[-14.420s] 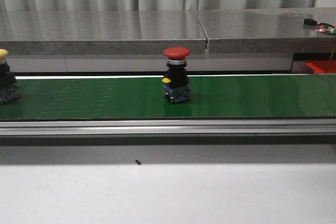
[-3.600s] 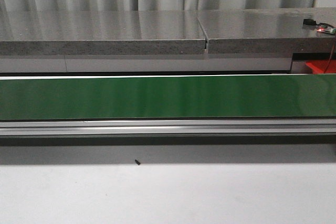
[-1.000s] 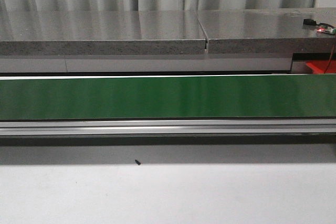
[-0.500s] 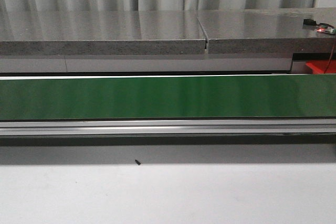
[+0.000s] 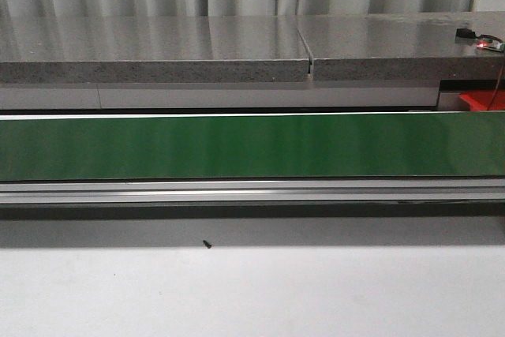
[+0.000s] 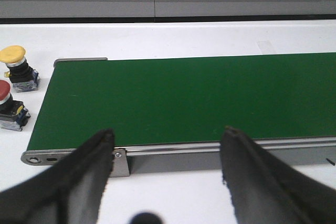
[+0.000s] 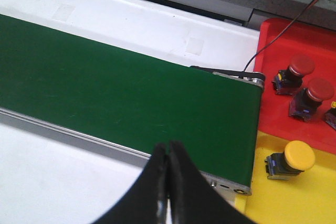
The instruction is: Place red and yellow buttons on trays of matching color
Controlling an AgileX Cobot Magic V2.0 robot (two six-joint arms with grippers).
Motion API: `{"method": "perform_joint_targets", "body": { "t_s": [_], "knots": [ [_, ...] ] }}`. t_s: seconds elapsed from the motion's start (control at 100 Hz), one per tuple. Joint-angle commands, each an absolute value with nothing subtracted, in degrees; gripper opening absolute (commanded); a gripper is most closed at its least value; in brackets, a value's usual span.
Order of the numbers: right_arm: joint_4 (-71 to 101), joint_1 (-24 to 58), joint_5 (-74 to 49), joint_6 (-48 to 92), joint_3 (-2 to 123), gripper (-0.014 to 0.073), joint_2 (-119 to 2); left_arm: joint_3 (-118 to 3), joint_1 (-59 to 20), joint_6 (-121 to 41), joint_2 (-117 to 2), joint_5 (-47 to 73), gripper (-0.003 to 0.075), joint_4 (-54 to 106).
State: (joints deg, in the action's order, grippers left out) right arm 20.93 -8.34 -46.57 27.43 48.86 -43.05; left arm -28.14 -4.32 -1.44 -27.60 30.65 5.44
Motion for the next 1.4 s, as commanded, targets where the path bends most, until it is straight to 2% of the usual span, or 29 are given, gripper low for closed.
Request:
{"method": "perform_joint_targets", "body": {
  "t_s": [0.0,0.2,0.33,0.49,0.75,1.05,1.39],
  "knots": [
    [21.9,-8.3,-43.5,28.1,50.3,-0.0068,-42.7,-29.6,-4.7,-0.9,-27.9,26.1,0.055,6.1],
    [21.9,-8.3,-43.5,28.1,50.3,-0.0068,-42.7,-32.7,-3.6,7.1,-30.3,27.3,0.0548,5.1],
    [21.9,-8.3,-43.5,28.1,50.3,-0.0068,-42.7,-39.5,-0.1,9.7,-35.5,31.0,0.0547,2.5],
    [21.9,-8.3,-43.5,28.1,50.3,-0.0068,-42.7,-52.0,8.3,11.3,-47.1,38.8,0.0547,2.0],
    [21.9,-8.3,-43.5,28.1,50.3,-0.0068,-42.7,-64.2,16.7,11.1,-63.2,39.2,0.0547,2.0],
    [21.9,-8.3,-43.5,28.1,50.3,-0.0068,-42.7,-69.1,18.7,11.1,-79.7,36.4,0.0547,1.9],
    [21.9,-8.3,-43.5,28.1,50.3,-0.0068,-42.7,-69.7,18.9,11.1,-90.8,32.7,0.0547,0.3]
  ]
}}
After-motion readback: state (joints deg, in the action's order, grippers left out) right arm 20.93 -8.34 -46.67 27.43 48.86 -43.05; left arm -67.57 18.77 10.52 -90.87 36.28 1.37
